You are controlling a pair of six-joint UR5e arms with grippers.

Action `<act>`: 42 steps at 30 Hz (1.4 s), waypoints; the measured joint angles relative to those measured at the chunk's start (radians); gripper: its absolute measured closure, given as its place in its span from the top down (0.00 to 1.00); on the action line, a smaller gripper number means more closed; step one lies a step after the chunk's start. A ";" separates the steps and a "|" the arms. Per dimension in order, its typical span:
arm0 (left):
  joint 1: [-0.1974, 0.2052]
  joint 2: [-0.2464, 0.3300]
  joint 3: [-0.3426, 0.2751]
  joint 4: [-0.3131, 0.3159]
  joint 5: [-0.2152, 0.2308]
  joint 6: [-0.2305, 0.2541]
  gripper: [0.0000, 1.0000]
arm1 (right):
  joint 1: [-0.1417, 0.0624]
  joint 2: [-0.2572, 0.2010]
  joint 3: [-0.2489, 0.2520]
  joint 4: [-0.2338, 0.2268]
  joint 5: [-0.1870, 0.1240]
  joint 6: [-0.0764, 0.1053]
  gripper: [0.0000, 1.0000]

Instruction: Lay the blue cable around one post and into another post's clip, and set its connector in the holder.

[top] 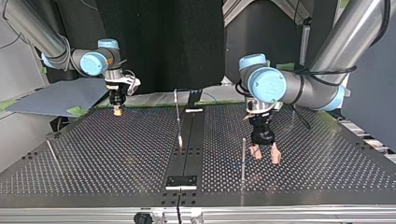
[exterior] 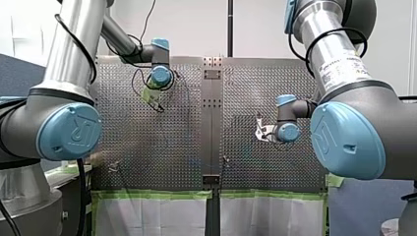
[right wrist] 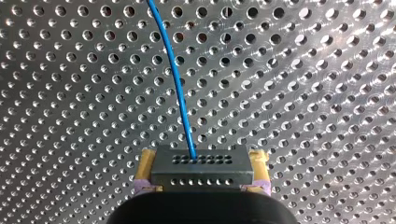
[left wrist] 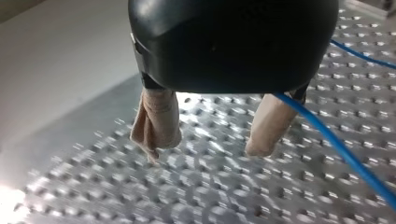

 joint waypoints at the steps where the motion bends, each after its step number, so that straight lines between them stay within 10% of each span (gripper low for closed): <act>1: 0.001 -0.007 0.002 0.000 0.006 0.000 1.00 | -0.001 0.000 0.000 0.000 0.001 0.000 0.01; 16: 0.031 -0.042 0.007 0.014 0.000 -0.001 1.00 | -0.013 -0.013 0.000 0.032 0.078 -0.007 0.01; 34: 0.028 -0.042 0.006 0.013 0.008 -0.002 1.00 | -0.024 -0.168 0.035 0.140 0.098 0.072 0.01; 42: 0.028 -0.042 0.007 0.013 0.014 -0.008 1.00 | -0.051 -0.253 -0.036 0.224 0.099 0.052 0.01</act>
